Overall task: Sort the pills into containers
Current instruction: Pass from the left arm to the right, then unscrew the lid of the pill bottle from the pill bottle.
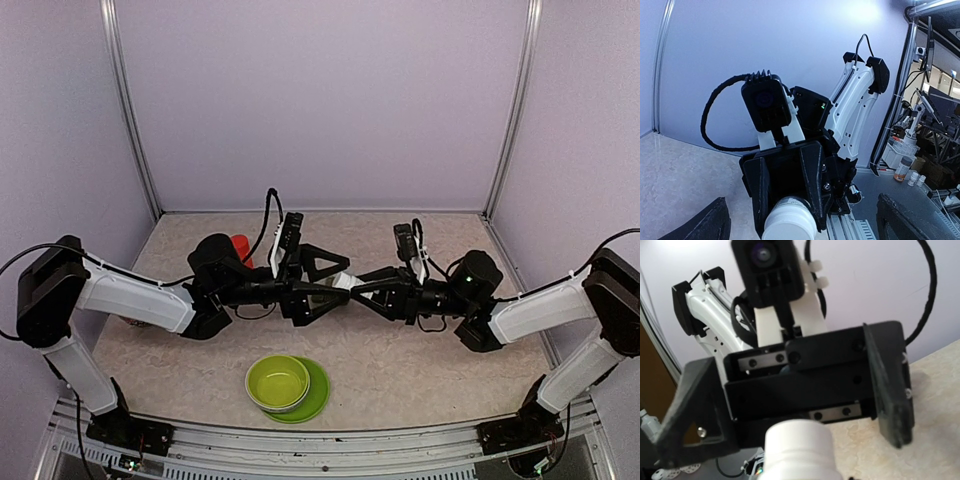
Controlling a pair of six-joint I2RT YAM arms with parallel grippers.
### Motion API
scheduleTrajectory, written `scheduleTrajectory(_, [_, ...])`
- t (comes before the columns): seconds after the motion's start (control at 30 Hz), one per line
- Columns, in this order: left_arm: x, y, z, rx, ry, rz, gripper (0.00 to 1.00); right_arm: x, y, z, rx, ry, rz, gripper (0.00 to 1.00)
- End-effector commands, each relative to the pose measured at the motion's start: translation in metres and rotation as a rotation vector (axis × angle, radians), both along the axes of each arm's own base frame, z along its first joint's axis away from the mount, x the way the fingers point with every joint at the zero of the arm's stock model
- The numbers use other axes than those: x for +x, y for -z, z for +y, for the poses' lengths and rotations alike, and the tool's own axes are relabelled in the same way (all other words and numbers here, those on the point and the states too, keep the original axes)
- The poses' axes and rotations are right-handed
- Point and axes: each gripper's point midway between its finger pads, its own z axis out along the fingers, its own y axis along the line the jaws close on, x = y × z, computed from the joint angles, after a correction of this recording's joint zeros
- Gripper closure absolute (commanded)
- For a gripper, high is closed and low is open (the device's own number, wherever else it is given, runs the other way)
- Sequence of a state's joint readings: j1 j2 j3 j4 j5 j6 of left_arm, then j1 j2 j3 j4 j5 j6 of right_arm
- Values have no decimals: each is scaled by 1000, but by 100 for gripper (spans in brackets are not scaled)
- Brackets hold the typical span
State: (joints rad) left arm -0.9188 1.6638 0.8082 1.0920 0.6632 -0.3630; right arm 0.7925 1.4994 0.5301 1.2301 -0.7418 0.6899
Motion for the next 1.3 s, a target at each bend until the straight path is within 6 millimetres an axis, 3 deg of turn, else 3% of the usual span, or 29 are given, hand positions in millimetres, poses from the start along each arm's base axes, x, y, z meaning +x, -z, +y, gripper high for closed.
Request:
scheduleTrajectory(0.0, [-10,0,-4,-15,28,-46,1,1,-5,2,28,-13,-2,76])
scheduleTrajectory(0.53, [-11,7,-8,14,26,-40,5,20,7,-1,-4,112,46,78])
scheduleTrajectory(0.83, [-13,11,-5,38,19,-48,6,32,-3,-18,8,205,29,78])
scheduleTrajectory(1.27, [-15,13,-3,56,10,-63,8,36,-15,-28,12,225,-12,78])
